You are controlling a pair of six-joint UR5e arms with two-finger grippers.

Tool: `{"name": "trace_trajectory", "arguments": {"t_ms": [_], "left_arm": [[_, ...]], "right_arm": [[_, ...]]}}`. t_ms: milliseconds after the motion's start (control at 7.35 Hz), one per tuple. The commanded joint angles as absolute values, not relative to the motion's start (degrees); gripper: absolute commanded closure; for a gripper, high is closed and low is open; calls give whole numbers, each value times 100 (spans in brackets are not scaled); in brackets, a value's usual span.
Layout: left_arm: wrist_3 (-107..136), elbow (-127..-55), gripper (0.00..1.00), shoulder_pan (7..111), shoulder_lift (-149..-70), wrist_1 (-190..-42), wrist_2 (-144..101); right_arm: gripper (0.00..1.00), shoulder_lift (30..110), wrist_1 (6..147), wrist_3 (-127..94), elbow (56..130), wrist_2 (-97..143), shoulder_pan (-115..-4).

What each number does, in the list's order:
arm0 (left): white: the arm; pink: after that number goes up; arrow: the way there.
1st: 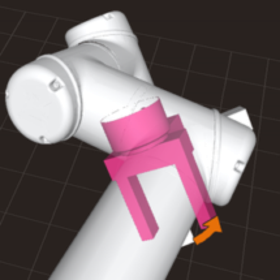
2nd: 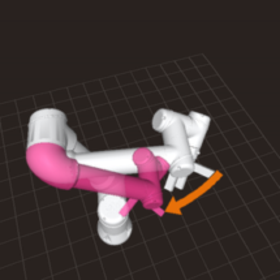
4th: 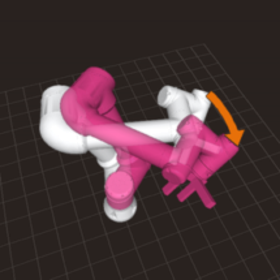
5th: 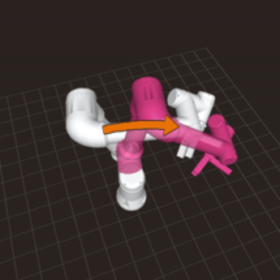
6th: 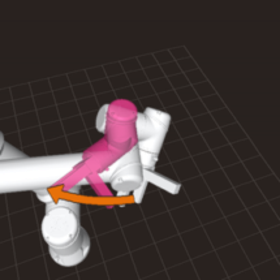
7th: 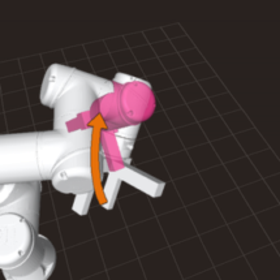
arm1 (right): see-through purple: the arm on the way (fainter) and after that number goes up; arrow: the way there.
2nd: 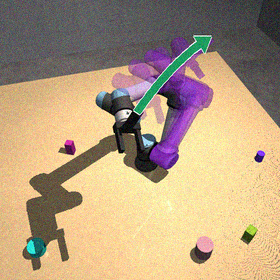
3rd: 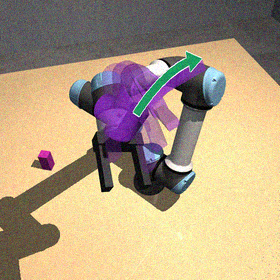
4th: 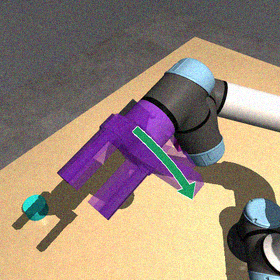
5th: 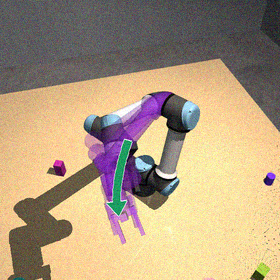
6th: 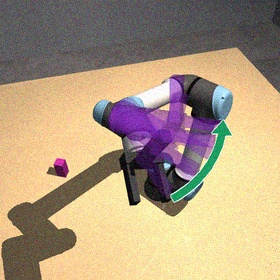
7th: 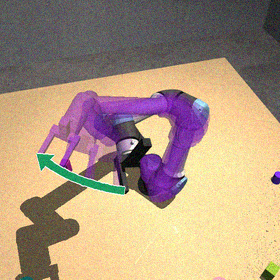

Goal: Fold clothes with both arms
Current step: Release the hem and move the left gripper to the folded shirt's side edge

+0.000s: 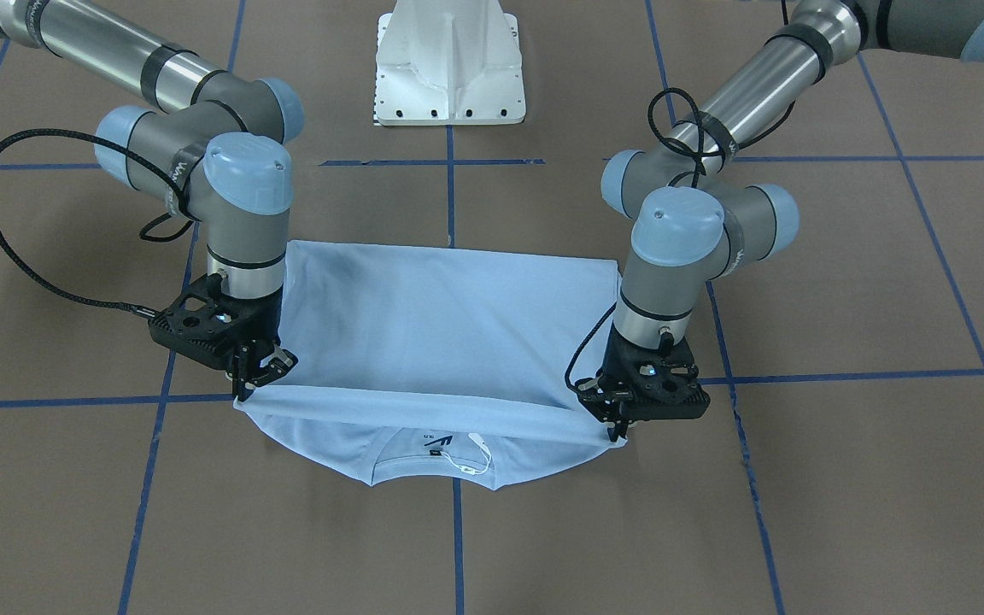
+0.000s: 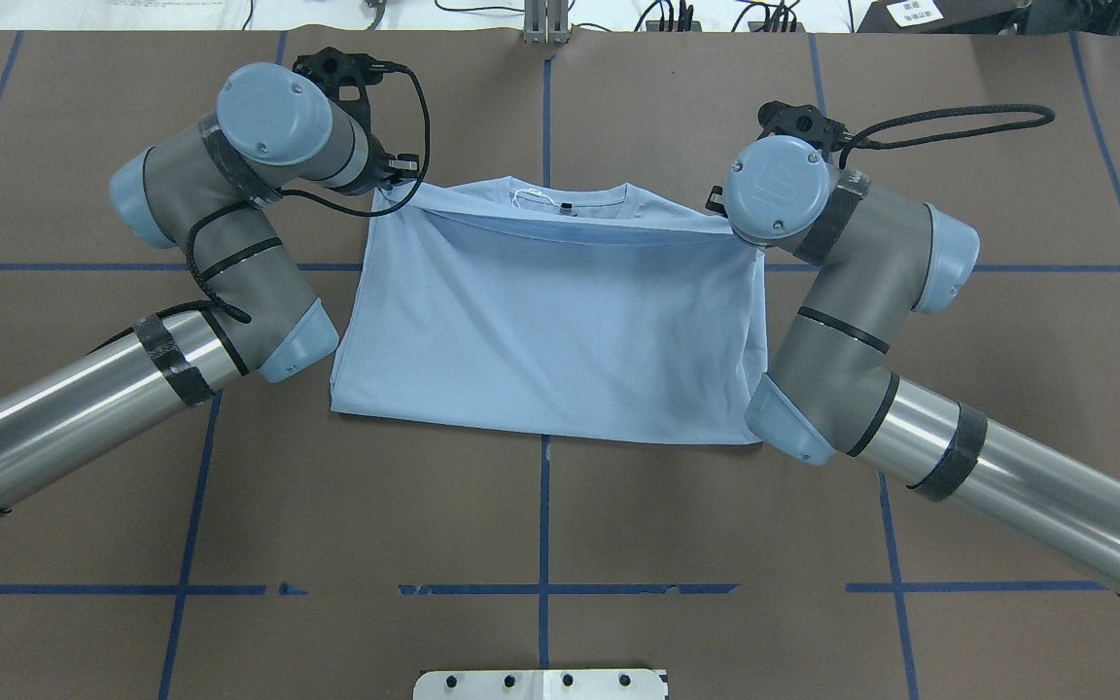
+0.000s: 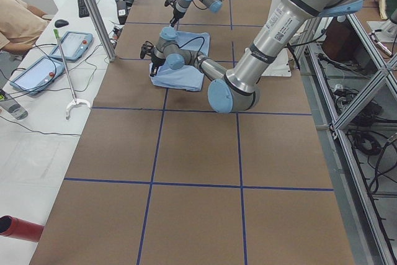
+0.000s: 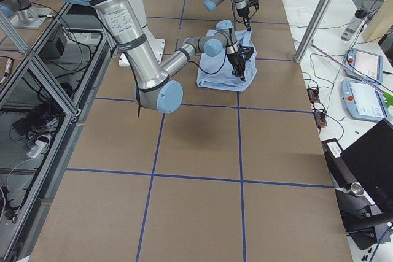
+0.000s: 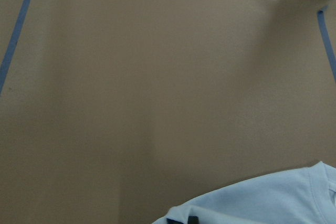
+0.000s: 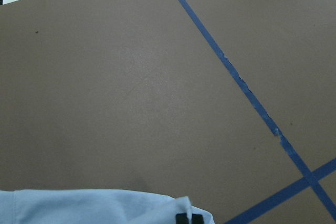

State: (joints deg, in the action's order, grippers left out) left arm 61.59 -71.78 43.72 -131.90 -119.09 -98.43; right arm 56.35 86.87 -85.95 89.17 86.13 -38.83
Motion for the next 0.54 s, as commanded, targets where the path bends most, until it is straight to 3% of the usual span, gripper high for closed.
{"name": "trace_trajectory", "arguments": {"t_ms": [0,136,408], "left_arm": [[6100,-7128,71,4368,-13175,-11971,-9844],[5743,-7215,1,4386,-13114,-12136,-9844],[5678,-8177,0,4377,-12422,-12393,-9975]], "right_arm": [[69,5634,8666,-8596,8877,8604,-3867],[1,5651,8675,-8439,8886,8604,-3858],[0,5660,8465,-7492,9043,8666,-3963]]}}
